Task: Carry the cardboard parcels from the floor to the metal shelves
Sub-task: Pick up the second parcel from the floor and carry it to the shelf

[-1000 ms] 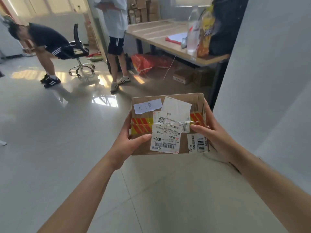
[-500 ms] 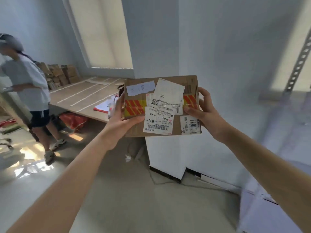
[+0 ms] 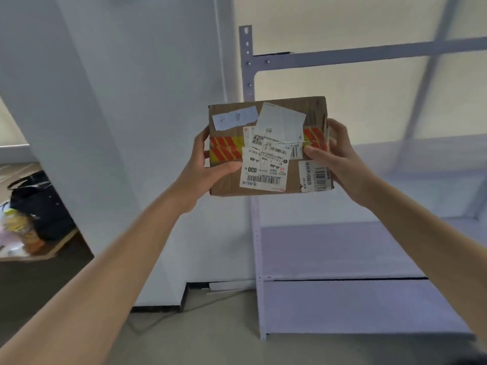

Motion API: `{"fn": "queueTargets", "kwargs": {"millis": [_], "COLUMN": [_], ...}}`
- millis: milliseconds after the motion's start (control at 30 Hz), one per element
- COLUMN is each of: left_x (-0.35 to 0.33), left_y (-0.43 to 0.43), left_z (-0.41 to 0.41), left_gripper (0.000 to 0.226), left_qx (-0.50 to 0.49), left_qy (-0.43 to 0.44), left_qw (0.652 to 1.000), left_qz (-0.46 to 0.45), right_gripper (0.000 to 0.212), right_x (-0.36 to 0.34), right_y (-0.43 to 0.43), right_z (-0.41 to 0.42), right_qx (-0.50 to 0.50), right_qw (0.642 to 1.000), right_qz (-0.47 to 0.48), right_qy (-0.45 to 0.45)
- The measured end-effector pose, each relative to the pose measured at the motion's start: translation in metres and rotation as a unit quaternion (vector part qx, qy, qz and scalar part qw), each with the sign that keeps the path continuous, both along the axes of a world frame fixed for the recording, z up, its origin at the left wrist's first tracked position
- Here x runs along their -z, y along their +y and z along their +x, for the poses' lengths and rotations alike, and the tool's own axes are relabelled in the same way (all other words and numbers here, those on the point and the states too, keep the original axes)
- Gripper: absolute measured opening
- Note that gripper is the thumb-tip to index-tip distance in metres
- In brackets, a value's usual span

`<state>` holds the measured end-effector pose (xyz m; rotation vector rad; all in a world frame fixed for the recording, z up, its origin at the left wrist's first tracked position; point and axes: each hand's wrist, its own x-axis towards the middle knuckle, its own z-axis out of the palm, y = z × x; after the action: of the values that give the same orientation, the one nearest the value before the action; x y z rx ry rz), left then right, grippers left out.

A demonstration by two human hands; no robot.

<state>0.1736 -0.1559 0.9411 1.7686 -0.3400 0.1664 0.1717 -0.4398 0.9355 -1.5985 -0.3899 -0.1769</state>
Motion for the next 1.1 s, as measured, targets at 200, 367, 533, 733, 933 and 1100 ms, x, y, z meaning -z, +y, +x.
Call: {"fn": "queueTargets", "kwargs": {"millis": [200, 367, 533, 733, 933, 1100], "left_x": [0.011, 0.021, 0.037, 0.078, 0.143, 0.228], "left_y": [-0.125, -0.17, -0.189, -0.193, -0.191, -0.195], "left_z": [0.022, 0.032, 0.042, 0.045, 0.06, 0.071], "left_gripper": [0.107, 0.105, 0.11, 0.108, 0.108, 0.109], "left_qx": [0.047, 0.06, 0.059, 0.04, 0.05, 0.058], "left_qy": [0.013, 0.023, 0.023, 0.052, 0.125, 0.194], "left_qw": [0.999, 0.998, 0.998, 0.998, 0.991, 0.979], "left_qz": [-0.015, -0.006, 0.015, 0.014, 0.004, -0.001], "right_gripper": [0.075, 0.071, 0.073, 0.069, 0.066, 0.063], "right_x": [0.001, 0.014, 0.036, 0.074, 0.136, 0.221], "right_y": [-0.126, -0.169, -0.184, -0.189, -0.189, -0.191], "right_z": [-0.006, -0.004, 0.001, 0.013, 0.025, 0.031], "right_qx": [0.055, 0.065, 0.073, 0.059, 0.067, 0.084], "right_qw": [0.998, 0.997, 0.996, 0.996, 0.99, 0.977], "right_qz": [-0.019, -0.016, -0.004, -0.009, -0.008, -0.016], "right_qy": [0.021, 0.032, 0.047, 0.071, 0.128, 0.195]}}
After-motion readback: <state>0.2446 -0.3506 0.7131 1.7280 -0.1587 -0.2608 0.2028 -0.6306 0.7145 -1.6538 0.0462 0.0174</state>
